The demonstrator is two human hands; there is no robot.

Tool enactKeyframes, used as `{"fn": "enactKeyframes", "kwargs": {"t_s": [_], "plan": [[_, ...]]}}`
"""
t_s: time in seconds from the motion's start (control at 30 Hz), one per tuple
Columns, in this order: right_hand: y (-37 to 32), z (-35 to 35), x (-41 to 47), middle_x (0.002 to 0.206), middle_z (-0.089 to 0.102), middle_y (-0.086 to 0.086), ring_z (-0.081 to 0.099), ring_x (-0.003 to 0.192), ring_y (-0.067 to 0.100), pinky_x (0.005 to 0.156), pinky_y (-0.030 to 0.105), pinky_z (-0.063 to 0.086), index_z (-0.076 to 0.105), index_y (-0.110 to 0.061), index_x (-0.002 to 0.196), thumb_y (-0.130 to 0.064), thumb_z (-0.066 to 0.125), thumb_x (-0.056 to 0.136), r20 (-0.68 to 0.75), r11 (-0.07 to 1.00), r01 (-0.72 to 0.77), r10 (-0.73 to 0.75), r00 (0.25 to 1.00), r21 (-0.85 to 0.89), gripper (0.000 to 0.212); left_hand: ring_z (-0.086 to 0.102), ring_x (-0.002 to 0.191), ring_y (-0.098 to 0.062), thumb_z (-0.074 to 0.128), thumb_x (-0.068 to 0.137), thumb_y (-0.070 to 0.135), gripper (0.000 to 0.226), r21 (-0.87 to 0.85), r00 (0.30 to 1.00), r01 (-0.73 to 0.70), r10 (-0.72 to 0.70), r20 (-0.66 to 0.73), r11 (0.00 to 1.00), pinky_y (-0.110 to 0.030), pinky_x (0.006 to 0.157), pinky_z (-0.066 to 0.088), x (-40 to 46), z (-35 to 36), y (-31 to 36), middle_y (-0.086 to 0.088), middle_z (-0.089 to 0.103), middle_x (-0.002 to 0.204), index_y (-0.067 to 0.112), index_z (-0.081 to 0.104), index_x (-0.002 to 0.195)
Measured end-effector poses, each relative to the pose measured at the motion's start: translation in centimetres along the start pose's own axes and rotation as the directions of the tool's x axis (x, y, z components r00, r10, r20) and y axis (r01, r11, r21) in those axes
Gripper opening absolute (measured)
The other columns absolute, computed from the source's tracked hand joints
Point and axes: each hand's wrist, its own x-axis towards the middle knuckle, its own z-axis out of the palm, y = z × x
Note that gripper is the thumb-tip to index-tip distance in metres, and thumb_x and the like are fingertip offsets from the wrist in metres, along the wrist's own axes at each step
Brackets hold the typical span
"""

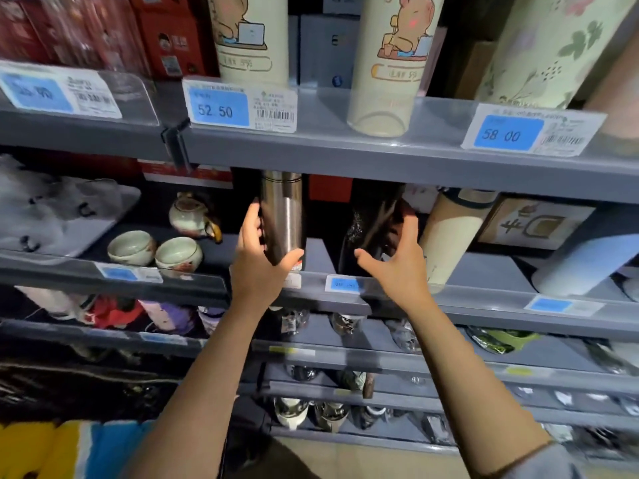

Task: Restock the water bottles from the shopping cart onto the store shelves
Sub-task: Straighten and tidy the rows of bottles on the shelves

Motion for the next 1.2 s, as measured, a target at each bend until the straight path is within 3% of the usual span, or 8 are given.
{"fn": "enactKeyframes", "kwargs": {"t_s": [0.1, 0.17, 0.27, 0.4, 0.67, 0.87, 1.0, 1.2], "plan": [[0.4, -0.3, 0.2, 0.107, 0.058, 0.003, 0.057, 0.098, 0.021, 0.089, 0.045, 0.049, 0.032, -0.021, 0.111, -0.019, 0.073, 0.078, 0.037, 1.0, 0.02, -0.019, 0.999, -0.016, 0.054, 0.046, 0.127, -0.021, 0.083, 0.068, 0.023, 0.101, 0.092, 0.994, -0.09, 0.095, -0.056, 0.992, -0.047, 0.094, 0.05, -0.2, 0.4, -0.3, -0.007, 0.044, 0.142, 0.021, 0.022, 0.149], [0.6, 0.2, -0.5, 0.126, 0.052, 0.003, 0.05, 0.115, 0.015, 0.102, 0.037, 0.043, 0.031, -0.023, 0.126, -0.019, 0.073, 0.079, 0.033, 0.999, 0.031, -0.031, 0.999, -0.01, 0.063, 0.049, 0.122, -0.028, 0.083, 0.068, 0.026, 0.1, 0.145, 0.986, -0.142, 0.153, -0.071, 0.979, -0.049, 0.088, 0.052, -0.3, 0.6, -0.6, -0.012, 0.046, 0.139, 0.018, 0.023, 0.148], [0.4, 2.0, -2.0, 0.152, 0.025, 0.002, 0.027, 0.139, 0.011, 0.108, 0.027, 0.029, 0.009, -0.025, 0.15, -0.039, 0.077, 0.077, -0.139, 0.999, 0.008, -0.015, 0.99, -0.051, 0.1, 0.053, 0.116, -0.032, 0.08, 0.069, 0.034, 0.097, 0.195, 0.974, -0.185, 0.207, -0.097, 0.963, -0.05, 0.081, 0.054, -0.5, 0.7, -0.6, -0.015, 0.048, 0.133, 0.018, 0.024, 0.148], [-0.9, 4.1, -2.4, 0.146, 0.031, 0.007, 0.033, 0.133, 0.02, 0.094, 0.027, 0.035, 0.011, -0.02, 0.151, -0.042, 0.079, 0.073, -0.335, 0.991, -0.042, -0.003, 0.942, -0.127, 0.105, 0.055, 0.11, -0.031, 0.081, 0.068, 0.038, 0.097, 0.22, 0.956, -0.208, 0.245, -0.159, 0.953, -0.048, 0.082, 0.053, -0.8, 1.0, -0.2, -0.015, 0.052, 0.125, 0.016, 0.028, 0.146], [0.4, 2.6, -1.3, 0.149, 0.03, 0.007, 0.032, 0.136, 0.019, 0.101, 0.019, 0.024, 0.015, -0.013, 0.151, -0.02, 0.076, 0.08, -0.222, 0.996, -0.027, 0.008, 0.975, -0.082, 0.094, 0.052, 0.108, -0.032, 0.074, 0.064, 0.056, 0.1, 0.205, 0.955, -0.094, 0.147, -0.259, 0.974, -0.044, 0.09, 0.046, -1.2, 2.3, 0.6, -0.017, 0.049, 0.124, 0.01, 0.035, 0.143], [0.7, 1.8, -1.2, 0.149, 0.031, 0.006, 0.032, 0.135, 0.017, 0.103, 0.02, 0.024, 0.016, -0.013, 0.15, -0.022, 0.076, 0.079, -0.178, 0.995, -0.005, -0.012, 0.984, -0.097, 0.093, 0.036, 0.137, -0.02, 0.07, 0.077, 0.027, 0.094, -0.02, 0.981, -0.183, 0.181, -0.062, 0.983, -0.03, 0.11, 0.034, -1.1, 0.4, 0.0, -0.012, 0.036, 0.149, 0.018, 0.012, 0.15], [0.8, 1.8, -1.2, 0.15, 0.029, 0.005, 0.031, 0.136, 0.017, 0.103, 0.021, 0.025, 0.016, -0.013, 0.151, -0.022, 0.076, 0.08, -0.174, 0.995, -0.004, -0.015, 0.985, -0.104, 0.093, 0.046, 0.125, -0.019, 0.074, 0.073, 0.032, 0.095, 0.059, 0.97, -0.217, 0.222, -0.102, 0.974, -0.04, 0.102, 0.042, -0.9, 0.6, -0.1, -0.007, 0.043, 0.141, 0.017, 0.019, 0.149], [0.7, 1.9, -1.2, 0.15, 0.031, 0.007, 0.032, 0.136, 0.019, 0.104, 0.023, 0.026, 0.016, -0.012, 0.15, -0.022, 0.076, 0.08, -0.184, 0.994, 0.012, -0.032, 0.982, -0.112, 0.093, 0.05, 0.113, -0.029, 0.084, 0.064, 0.04, 0.096, 0.269, 0.954, -0.016, 0.095, -0.284, 0.963, -0.048, 0.094, 0.04, -1.9, 3.1, 1.4, -0.012, 0.05, 0.125, 0.017, 0.036, 0.144]]}}
